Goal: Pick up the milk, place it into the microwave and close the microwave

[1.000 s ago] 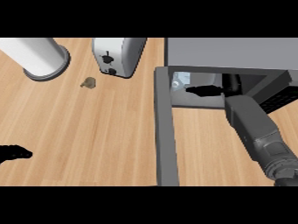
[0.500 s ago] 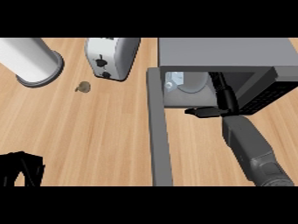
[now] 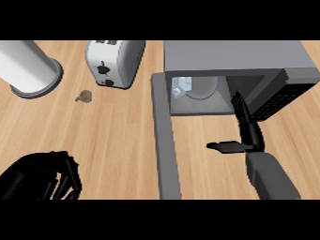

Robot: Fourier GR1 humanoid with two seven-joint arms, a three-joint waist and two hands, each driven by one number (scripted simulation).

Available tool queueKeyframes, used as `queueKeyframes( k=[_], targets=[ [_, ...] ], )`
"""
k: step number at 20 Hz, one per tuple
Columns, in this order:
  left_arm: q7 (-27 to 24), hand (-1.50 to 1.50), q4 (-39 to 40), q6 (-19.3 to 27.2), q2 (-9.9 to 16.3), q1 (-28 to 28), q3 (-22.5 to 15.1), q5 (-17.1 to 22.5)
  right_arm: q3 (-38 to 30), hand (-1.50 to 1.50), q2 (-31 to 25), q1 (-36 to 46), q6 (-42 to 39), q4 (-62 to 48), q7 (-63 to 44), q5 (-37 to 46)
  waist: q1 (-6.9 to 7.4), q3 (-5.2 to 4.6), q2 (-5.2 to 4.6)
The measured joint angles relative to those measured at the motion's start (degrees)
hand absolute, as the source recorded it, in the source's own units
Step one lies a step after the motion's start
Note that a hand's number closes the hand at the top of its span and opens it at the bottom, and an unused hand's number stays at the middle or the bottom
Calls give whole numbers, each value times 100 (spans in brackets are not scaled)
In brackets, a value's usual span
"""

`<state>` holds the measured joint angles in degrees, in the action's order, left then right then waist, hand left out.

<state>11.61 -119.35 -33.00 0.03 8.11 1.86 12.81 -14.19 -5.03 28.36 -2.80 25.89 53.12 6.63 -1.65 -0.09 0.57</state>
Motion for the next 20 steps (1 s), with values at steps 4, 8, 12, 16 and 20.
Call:
queueKeyframes(
  k=[4,8,12,16,20],
  targets=[
    [-98,150,222,421,-1,-359,-533,-431,161,-150,-60,-808,-230,896,-185,-89,-43,-3,5],
    [-409,150,782,717,-2,-781,-1174,-1068,324,-150,-49,-1572,-360,1787,-342,-152,-78,-4,-5],
    [-765,150,1615,1019,-2,-1167,-1759,-1532,405,-150,-204,-2277,-651,2734,-598,-308,-70,-4,-23],
    [-1116,150,2439,1417,2,-1498,-2293,-1935,461,-150,-374,-3005,-878,3737,-767,-441,-80,-5,-29],
    [-1780,150,3519,2078,11,-1801,-2810,-2202,508,-150,-600,-3620,-1145,4562,-776,-512,-78,-4,-42]
  ],
)
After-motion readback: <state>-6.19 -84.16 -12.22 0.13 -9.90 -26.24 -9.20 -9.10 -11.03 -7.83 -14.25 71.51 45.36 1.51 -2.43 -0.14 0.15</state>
